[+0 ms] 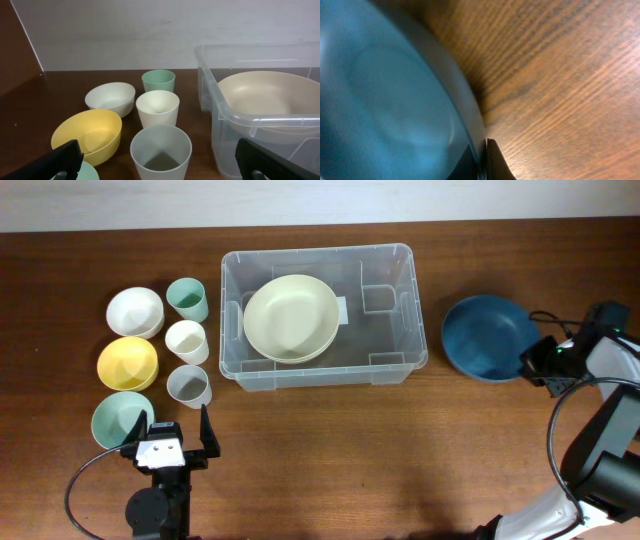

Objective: Pack container
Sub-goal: 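Lift the blue plate upward with the right gripper, then lower the blue plate onto the cream bowls in the container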

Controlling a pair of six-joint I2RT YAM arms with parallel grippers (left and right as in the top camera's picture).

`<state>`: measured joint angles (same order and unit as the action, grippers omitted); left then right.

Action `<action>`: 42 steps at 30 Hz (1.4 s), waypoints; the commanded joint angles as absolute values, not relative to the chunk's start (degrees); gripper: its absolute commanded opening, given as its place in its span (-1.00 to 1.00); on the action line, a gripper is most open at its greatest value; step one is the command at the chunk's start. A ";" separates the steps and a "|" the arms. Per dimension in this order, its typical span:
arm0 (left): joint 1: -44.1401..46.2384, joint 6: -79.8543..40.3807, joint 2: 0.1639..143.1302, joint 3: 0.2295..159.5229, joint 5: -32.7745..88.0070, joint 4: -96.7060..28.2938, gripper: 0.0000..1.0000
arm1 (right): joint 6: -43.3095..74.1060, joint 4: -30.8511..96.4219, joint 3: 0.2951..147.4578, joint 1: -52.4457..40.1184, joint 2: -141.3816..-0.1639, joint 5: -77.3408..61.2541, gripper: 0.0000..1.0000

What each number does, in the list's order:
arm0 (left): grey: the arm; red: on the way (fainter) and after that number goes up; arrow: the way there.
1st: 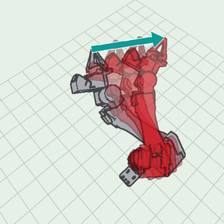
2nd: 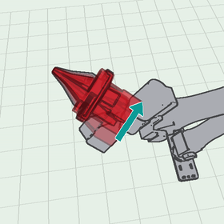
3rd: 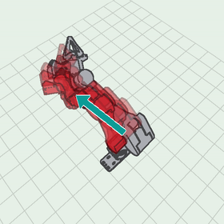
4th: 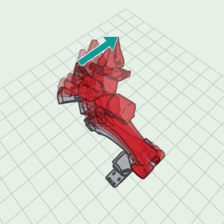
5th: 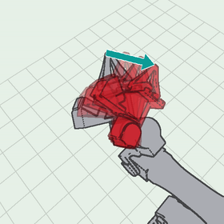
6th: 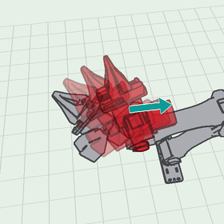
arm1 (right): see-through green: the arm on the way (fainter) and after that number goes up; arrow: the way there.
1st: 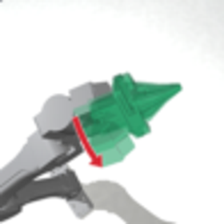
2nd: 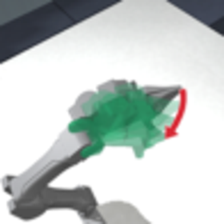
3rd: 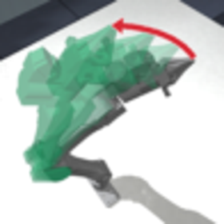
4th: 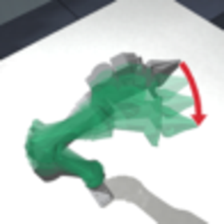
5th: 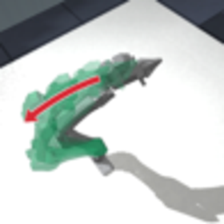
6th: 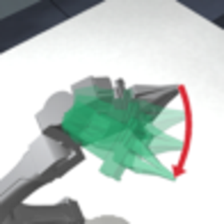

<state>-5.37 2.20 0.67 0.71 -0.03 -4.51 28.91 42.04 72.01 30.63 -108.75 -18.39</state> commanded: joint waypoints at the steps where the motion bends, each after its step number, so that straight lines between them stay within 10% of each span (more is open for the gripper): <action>1: -5.41 3.09 0.30 0.51 0.19 -4.78 0.99 | 27.90 41.74 75.70 32.97 -109.27 -28.45 -0.92; 19: -5.41 3.09 0.30 0.51 0.19 -4.78 0.99 | 25.69 52.60 97.51 29.10 -105.25 -48.34 -0.92; 42: -5.41 3.09 0.30 0.51 0.19 -4.78 0.99 | 27.33 51.94 100.40 -15.27 -105.60 -19.99 -0.93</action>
